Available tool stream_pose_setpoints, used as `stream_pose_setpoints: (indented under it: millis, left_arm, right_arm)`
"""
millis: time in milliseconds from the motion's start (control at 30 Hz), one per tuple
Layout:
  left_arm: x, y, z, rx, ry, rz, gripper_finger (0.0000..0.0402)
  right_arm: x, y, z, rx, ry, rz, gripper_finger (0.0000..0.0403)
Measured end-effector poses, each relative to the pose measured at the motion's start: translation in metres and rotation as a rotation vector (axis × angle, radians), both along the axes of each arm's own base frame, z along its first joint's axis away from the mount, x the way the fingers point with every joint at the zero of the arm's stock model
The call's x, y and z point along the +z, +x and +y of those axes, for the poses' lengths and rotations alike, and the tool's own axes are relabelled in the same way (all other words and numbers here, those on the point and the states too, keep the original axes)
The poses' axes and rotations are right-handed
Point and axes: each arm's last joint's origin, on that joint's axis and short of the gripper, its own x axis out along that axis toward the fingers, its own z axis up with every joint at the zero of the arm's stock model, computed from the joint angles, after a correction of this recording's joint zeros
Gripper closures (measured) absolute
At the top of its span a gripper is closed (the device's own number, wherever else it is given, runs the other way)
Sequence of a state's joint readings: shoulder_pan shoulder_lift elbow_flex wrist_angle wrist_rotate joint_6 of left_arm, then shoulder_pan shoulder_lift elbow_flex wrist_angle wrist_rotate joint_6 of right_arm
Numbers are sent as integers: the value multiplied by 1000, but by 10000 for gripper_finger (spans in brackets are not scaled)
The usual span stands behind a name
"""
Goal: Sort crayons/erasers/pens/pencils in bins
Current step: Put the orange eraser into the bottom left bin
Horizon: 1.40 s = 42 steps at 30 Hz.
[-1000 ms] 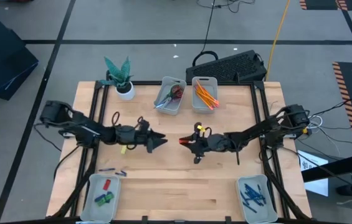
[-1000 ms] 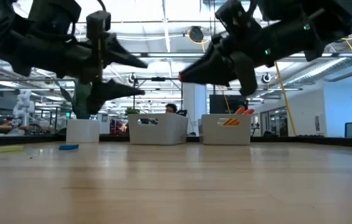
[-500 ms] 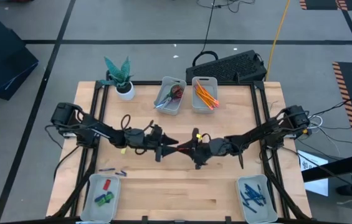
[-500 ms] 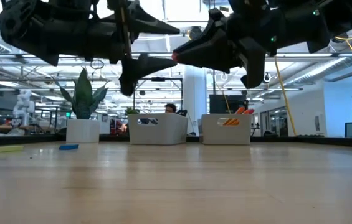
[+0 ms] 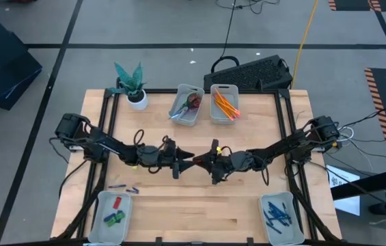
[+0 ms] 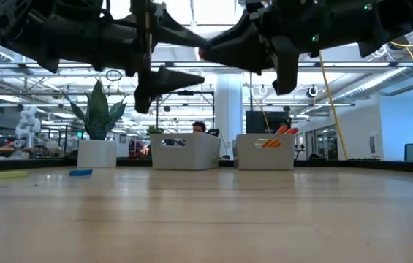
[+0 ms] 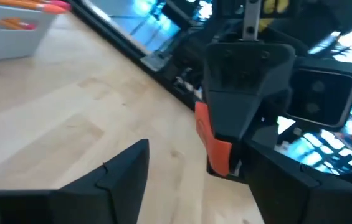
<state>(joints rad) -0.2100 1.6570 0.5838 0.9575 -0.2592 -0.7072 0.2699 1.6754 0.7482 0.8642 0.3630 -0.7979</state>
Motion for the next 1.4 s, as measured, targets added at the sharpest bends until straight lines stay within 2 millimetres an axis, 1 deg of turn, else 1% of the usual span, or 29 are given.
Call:
stream_pose_setpoints:
  millis: [67,167,333,433,467,567,667,733,833,900,967,1033,1133,1200,1300,1400]
  left_arm:
    - [-2,0,1,30,1,16,160]
    - [-1,0,1,24,25,10,197]
    - [0,1,1,20,64,9,294]
    - [3,3,1,13,96,3,366]
    - [4,4,1,13,107,4,380]
    - [7,8,0,10,151,20,382]
    - [13,11,2,19,179,73,383]
    - [22,10,5,22,191,135,389]
    - [50,2,10,12,193,267,389]
    - [68,-11,10,-3,182,413,388]
    - [85,-23,5,-38,110,567,387]
    - [99,-36,-2,-74,-8,722,388]
    - [114,-54,-26,-150,-219,928,388]
    - [121,-67,-47,-225,-349,1052,386]
    - [134,-85,-84,-356,-542,1196,385]
    - [140,-107,-113,-307,-784,1367,389]
  right_arm:
    - [-2,0,0,0,-5,16,337]
    - [-2,0,1,16,13,21,337]
    - [-3,1,-1,9,27,27,337]
    - [-3,1,-1,5,28,26,334]
    - [-3,1,-1,0,27,27,331]
    - [-3,0,0,-1,68,21,307]
    - [-1,0,3,11,133,3,268]
    - [0,-1,8,27,157,3,239]
    - [6,-6,15,35,156,-2,200]
    - [14,-9,18,20,152,-25,180]
    - [18,-15,17,9,155,-31,165]
    - [19,-19,13,-4,178,-32,157]
    - [14,-21,1,-41,203,-24,155]
    - [9,-22,-7,-29,204,-2,157]
    - [5,-21,-17,31,219,15,162]
    - [5,-20,-24,54,227,-7,164]
